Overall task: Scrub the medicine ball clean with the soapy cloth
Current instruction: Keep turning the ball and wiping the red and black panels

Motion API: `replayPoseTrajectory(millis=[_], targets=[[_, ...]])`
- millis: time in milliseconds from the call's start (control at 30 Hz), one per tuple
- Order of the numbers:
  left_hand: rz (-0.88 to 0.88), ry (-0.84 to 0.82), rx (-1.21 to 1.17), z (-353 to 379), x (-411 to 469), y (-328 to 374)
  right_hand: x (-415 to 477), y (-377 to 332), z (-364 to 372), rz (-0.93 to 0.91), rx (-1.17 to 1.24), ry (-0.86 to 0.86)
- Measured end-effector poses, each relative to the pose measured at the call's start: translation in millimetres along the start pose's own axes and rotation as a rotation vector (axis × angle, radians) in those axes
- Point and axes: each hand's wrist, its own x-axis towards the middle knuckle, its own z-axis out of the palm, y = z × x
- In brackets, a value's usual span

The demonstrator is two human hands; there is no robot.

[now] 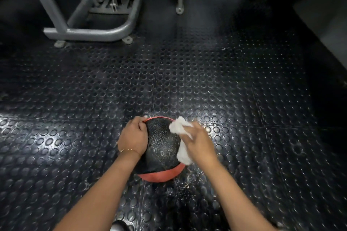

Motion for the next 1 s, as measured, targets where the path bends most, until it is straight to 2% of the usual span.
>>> replayPoseTrajectory(millis=[133,233,300,533,633,700,733,867,900,1000], targets=[[0.051,-0.027,0.05,-1.2,-1.7,1.2,-43.5,14.5,2.1,-0.12,-0.032,0.078],[0.1,-0.028,0.098,0.8,-6.9,1.4,-16.0,10.8,0.8,0.032,0.002,0.115],[0.068,-0.014,0.14,2.5,-9.5,6.2,-1.1,7.0,-0.2,0.099,0.033,0.094],[0.043,-0.033,0.171,2.3,-6.5,17.7,-61.7,20.5,10.7,-0.024,0.033,0.155],[0.025,-0.025,0.215,4.8,-10.3,25.1,-39.4,20.0,9.1,0.175,0.15,0.223],[-0.019,-0.023,0.24,6.7,-11.3,32.0,-29.4,11.7,8.1,0.247,0.073,0.267],[-0.042,-0.027,0.244,6.7,-10.7,34.5,-31.7,6.1,9.5,0.211,0.011,0.272],[-0.091,-0.056,0.281,7.2,-11.5,39.3,-61.7,-4.8,18.4,-0.139,-0.171,0.312],[-0.089,-0.063,0.307,7.1,-12.2,39.4,-59.1,-0.2,17.6,-0.134,-0.191,0.313],[-0.056,-0.056,0.318,4.0,-8.8,32.4,-38.7,8.6,6.2,0.062,-0.135,0.309]])
